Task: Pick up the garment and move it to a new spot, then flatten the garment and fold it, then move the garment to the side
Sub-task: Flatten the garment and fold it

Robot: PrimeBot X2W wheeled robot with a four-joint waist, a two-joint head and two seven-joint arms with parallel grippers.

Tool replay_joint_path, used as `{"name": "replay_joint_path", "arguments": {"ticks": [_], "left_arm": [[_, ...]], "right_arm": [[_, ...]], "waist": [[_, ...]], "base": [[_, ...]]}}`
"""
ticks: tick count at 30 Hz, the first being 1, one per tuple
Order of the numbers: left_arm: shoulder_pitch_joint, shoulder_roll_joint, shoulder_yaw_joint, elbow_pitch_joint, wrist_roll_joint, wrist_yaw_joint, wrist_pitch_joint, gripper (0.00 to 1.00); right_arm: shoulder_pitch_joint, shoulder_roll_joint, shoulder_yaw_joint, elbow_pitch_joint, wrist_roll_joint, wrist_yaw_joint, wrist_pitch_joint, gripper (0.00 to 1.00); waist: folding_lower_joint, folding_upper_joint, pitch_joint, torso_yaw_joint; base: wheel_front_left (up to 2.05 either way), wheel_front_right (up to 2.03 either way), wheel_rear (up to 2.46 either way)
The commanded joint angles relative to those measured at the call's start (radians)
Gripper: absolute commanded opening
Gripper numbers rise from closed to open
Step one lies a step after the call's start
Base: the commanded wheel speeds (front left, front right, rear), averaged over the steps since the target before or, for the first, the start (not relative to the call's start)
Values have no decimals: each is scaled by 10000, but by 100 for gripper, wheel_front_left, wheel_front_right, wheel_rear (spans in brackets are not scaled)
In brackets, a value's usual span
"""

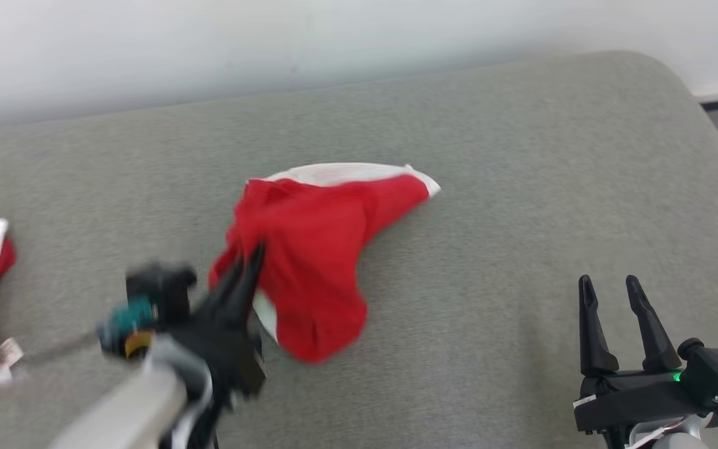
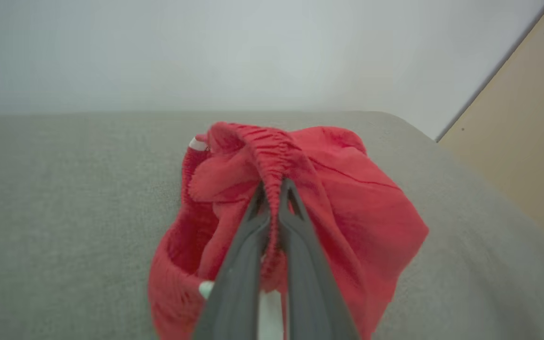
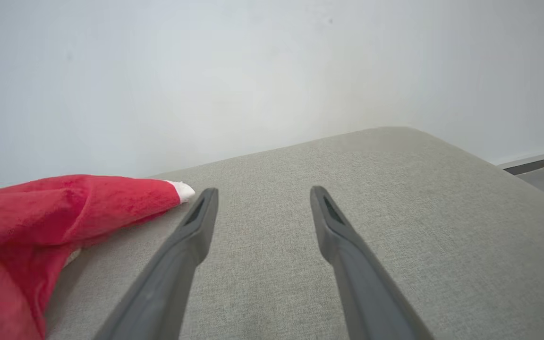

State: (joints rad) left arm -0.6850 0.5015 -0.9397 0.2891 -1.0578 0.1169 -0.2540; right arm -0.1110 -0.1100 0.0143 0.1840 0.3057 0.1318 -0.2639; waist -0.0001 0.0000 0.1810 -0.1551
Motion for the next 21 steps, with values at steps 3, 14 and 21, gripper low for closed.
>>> {"name": "replay_joint_path", "arguments": {"ticks": [3, 14, 21], "left_arm": [[1079, -209, 228, -91, 56, 273, -106, 0], [2852, -1194, 2254, -266, 2143, 67, -117, 100], [3990, -1597, 4902, -1699, 4329, 132, -117, 100]], "right_arm": [[36, -100, 82, 14, -43, -22, -6, 100], [94, -200, 147, 113, -56, -22, -8, 100], [308, -254, 123, 83, -152, -22, -8, 100]], "waist": [[1, 0, -67, 385], [1, 0, -260, 617], [1, 0, -662, 872]], "base": [[0, 0, 0], [0, 0, 0], [0, 0, 0]]}}
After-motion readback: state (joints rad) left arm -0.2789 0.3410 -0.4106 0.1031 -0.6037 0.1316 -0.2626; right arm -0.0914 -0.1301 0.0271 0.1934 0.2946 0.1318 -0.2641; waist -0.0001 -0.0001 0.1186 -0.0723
